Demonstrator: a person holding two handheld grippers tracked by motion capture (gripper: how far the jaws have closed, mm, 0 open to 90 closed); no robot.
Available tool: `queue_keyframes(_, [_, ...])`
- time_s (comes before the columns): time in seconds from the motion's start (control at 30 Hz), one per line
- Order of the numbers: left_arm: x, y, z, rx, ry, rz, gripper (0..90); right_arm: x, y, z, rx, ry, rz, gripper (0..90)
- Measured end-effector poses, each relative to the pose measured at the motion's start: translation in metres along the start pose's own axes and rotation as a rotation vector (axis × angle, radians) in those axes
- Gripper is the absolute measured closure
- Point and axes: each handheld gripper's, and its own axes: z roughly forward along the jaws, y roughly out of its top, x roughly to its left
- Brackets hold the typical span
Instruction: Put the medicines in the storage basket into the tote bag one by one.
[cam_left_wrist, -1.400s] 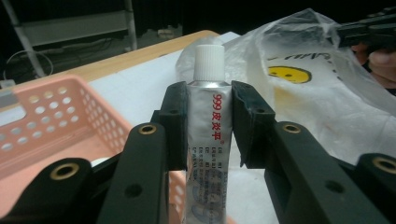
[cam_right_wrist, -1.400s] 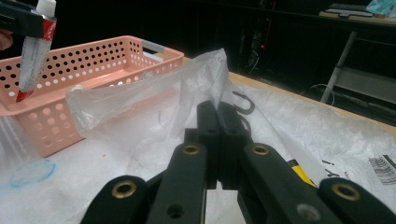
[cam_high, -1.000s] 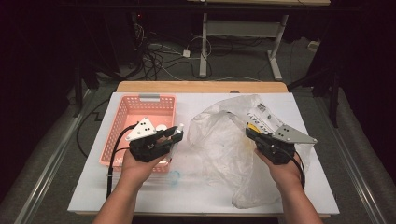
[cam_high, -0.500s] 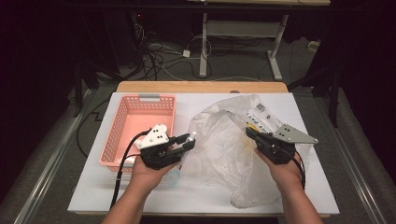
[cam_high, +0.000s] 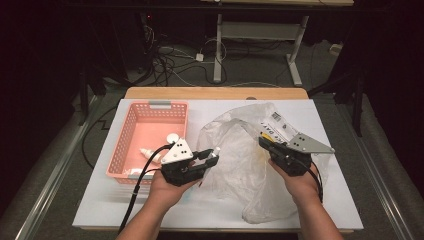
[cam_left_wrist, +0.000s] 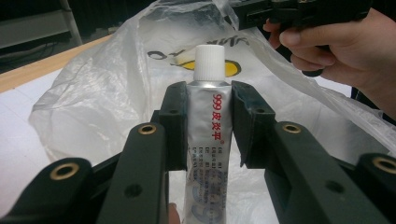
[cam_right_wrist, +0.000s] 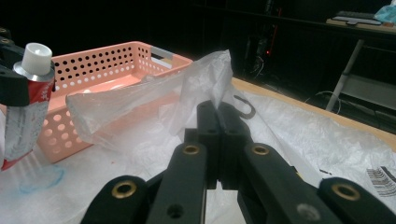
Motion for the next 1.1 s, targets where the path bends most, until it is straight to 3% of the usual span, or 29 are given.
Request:
queue_keyframes(0.27, [-0.007,0.005,0.013,0.006,-0.004,0.01,66.8,0.002,0.001,0.003,0.003,0.007,-0.002,90.0])
queue_keyframes(0.77, [-0.017,0.018,0.06,0.053,0.008,0.043,66.8,0.003,0.001,0.005,-0.002,0.011,-0.003,90.0])
queue_keyframes(1.1, [-0.017,0.014,0.089,0.072,0.017,0.023,66.7,0.0,0.002,0.002,-0.013,0.011,0.003,90.0])
